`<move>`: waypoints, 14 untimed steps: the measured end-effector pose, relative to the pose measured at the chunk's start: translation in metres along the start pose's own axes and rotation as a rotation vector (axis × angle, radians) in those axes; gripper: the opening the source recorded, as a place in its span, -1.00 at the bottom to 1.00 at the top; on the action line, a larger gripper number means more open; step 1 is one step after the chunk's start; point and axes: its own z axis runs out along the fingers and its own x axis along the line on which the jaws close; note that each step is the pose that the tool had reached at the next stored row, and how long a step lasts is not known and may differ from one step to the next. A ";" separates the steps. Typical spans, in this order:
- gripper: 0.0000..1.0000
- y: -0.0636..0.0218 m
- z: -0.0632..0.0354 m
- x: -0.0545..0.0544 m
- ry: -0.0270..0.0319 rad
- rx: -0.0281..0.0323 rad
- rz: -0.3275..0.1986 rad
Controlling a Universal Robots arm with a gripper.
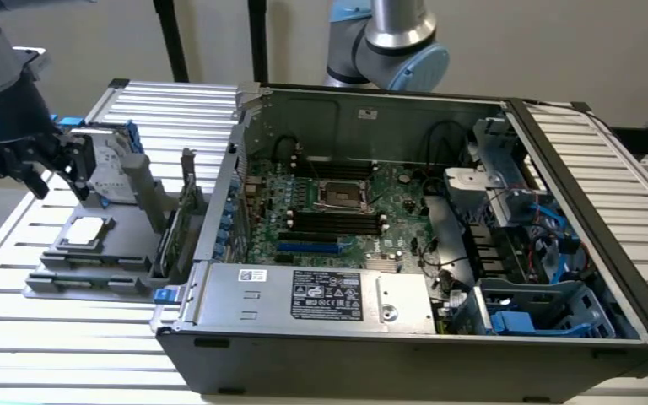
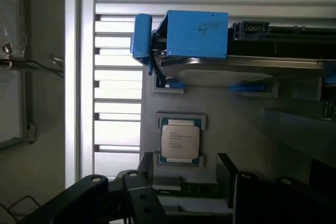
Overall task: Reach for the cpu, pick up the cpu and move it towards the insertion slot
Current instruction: 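Pick up the cpu and move it towards the insertion slot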
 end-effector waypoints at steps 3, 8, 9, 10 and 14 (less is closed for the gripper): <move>0.19 -0.0004 0.0055 0.000 0.0000 0.0000 0.000; 0.19 -0.0010 0.0146 -0.001 -0.0001 0.0000 0.000; 0.19 -0.0011 0.0164 -0.001 0.0000 0.0000 0.000; 0.19 -0.0012 0.0183 -0.001 0.0000 0.0000 0.000; 0.19 -0.0015 0.0254 -0.001 0.0001 -0.0001 0.000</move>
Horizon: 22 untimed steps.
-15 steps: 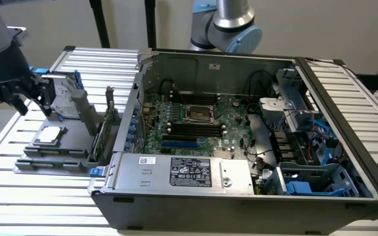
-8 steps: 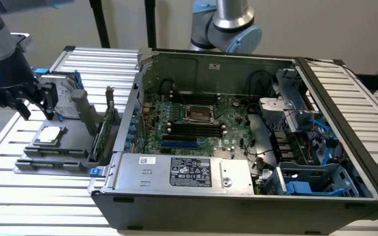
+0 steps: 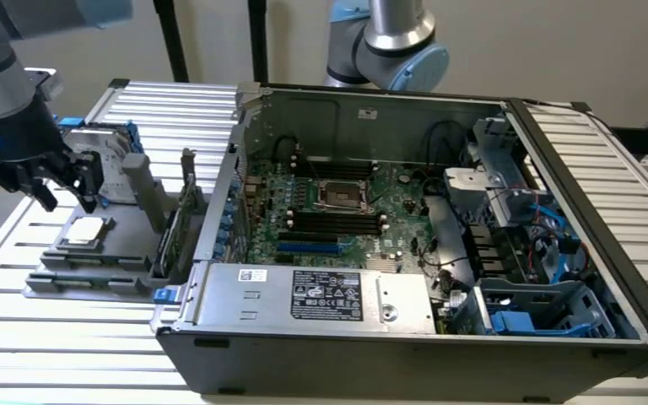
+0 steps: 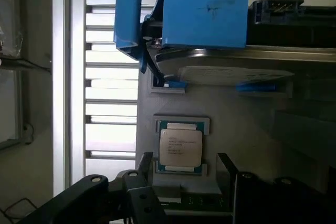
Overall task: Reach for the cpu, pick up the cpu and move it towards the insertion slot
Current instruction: 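Pick up the cpu and move it towards the insertion slot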
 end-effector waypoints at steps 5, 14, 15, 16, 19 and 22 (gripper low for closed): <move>0.35 -0.0004 0.0092 0.000 0.0000 -0.0006 0.000; 0.35 -0.0016 0.0232 0.000 -0.0001 -0.0119 0.000; 0.35 -0.0018 0.0243 0.000 -0.0002 -0.0135 0.000; 0.35 -0.0022 0.0252 0.000 -0.0002 -0.0147 0.000; 0.35 -0.0034 0.0272 0.000 0.0000 -0.0175 0.000; 0.35 -0.0048 0.0291 0.000 0.0008 -0.0182 0.000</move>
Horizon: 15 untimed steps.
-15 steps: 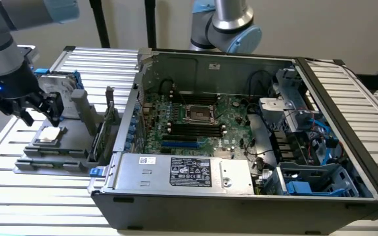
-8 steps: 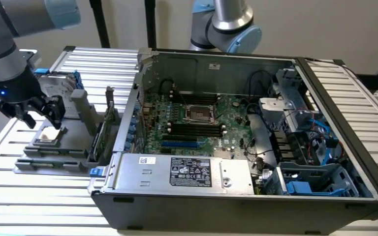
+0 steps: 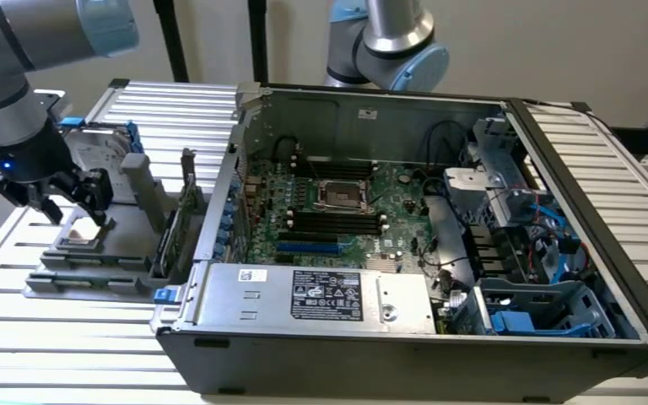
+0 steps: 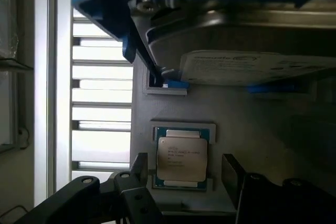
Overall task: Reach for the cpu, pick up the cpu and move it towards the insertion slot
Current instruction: 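Pick up the cpu and move it towards the insertion slot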
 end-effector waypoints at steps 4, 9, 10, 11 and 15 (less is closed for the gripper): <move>0.35 -0.0016 0.0039 0.000 0.0010 -0.0013 0.000; 0.35 -0.0022 0.0091 0.000 0.0019 -0.0054 0.000; 0.35 -0.0022 0.0099 0.000 0.0025 -0.0061 0.000; 0.35 -0.0022 0.0105 0.000 0.0034 -0.0067 0.000; 0.35 -0.0024 0.0124 0.000 0.0058 -0.0100 0.000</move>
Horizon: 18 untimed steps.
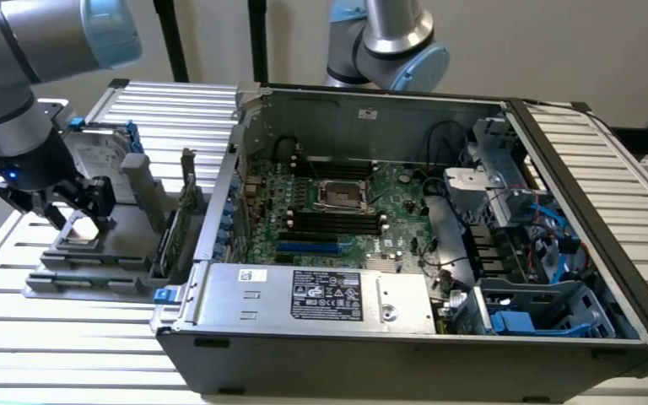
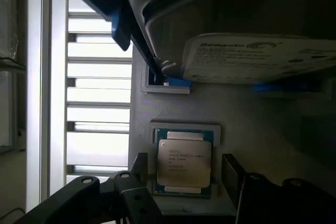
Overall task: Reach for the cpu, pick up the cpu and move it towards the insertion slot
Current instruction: 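Pick up the cpu and move it towards the insertion slot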
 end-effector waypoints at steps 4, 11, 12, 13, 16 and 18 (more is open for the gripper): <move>0.35 -0.0001 0.0021 0.000 0.0023 -0.0032 0.000; 0.35 -0.0003 0.0045 0.000 0.0096 -0.0050 0.001; 0.35 -0.0003 0.0046 0.000 0.0102 -0.0051 0.001; 0.35 -0.0003 0.0049 0.000 0.0105 -0.0052 0.001; 0.35 -0.0003 0.0054 0.000 0.0113 -0.0052 0.002; 0.35 -0.0004 0.0058 0.000 0.0117 -0.0052 0.002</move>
